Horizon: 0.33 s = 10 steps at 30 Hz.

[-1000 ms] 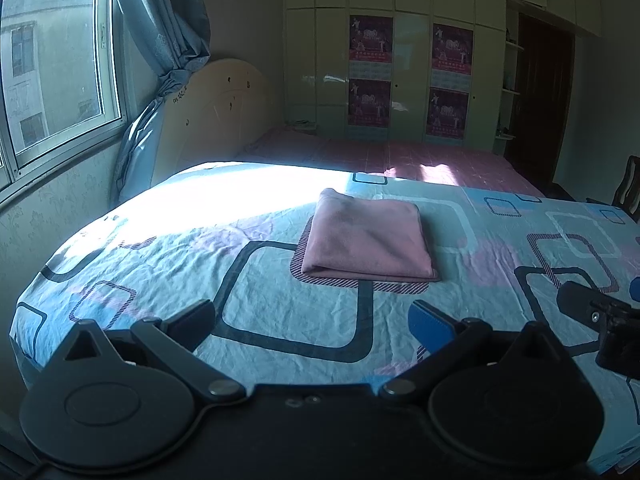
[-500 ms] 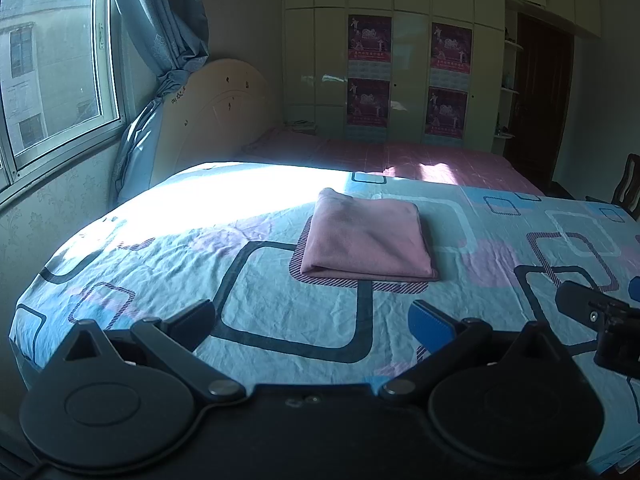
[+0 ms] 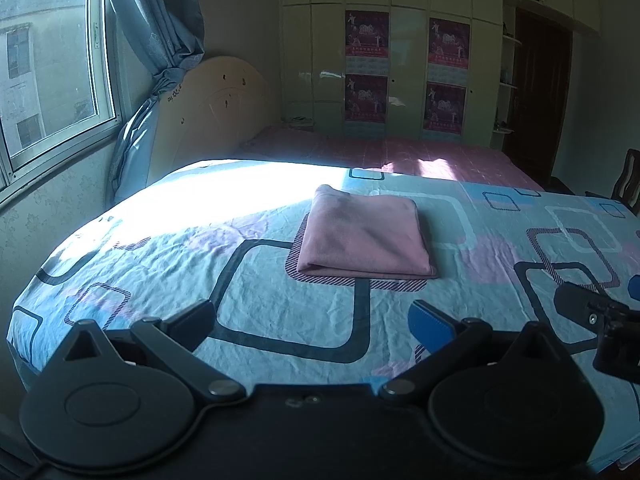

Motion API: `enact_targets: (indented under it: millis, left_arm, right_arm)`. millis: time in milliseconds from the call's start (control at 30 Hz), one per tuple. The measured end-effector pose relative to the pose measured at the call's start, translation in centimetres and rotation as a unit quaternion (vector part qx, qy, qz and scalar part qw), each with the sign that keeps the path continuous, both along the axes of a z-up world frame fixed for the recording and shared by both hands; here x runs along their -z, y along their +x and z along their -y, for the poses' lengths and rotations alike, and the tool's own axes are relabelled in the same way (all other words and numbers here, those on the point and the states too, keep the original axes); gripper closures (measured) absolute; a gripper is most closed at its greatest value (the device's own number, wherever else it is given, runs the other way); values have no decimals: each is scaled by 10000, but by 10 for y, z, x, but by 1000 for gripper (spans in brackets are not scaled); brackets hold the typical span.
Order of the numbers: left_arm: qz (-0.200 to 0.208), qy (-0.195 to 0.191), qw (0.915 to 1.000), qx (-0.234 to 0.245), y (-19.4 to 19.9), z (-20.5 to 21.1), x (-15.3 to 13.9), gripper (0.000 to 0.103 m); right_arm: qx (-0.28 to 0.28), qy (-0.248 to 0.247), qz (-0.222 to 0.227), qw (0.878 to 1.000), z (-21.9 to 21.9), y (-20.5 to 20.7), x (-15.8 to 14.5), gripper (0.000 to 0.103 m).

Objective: Fold small clothes

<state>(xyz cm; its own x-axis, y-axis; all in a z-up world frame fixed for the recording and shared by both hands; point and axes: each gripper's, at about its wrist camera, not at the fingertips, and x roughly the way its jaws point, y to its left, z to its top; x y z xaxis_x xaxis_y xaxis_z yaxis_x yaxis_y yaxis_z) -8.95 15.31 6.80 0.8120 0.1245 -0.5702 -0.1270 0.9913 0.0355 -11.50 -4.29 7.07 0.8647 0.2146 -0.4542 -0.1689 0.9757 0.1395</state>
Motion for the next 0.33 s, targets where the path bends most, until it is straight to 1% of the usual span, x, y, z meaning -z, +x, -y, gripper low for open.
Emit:
enact_targets:
  millis: [67, 133, 167, 267, 333]
  left_arm:
    - [0, -8, 10000, 62, 2, 0, 1, 0]
    - [164, -25, 9995, 277, 3, 0, 3, 1]
    - [207, -3, 9995, 222, 5, 1, 5, 1]
    - [108, 30, 9997, 197, 19, 2, 11, 3]
    - [46, -1, 9997, 250, 32, 1, 18, 0]
  right_arm:
    - [0, 5, -17, 10000, 2, 2, 1, 0]
    - [1, 6, -51, 10000, 3, 4, 3, 0]
    - [3, 3, -65, 10000, 4, 7, 5, 0]
    - [46, -13, -148, 9999, 7, 14, 10, 0]
    - [93, -31, -239, 9997, 11, 22, 16, 0]
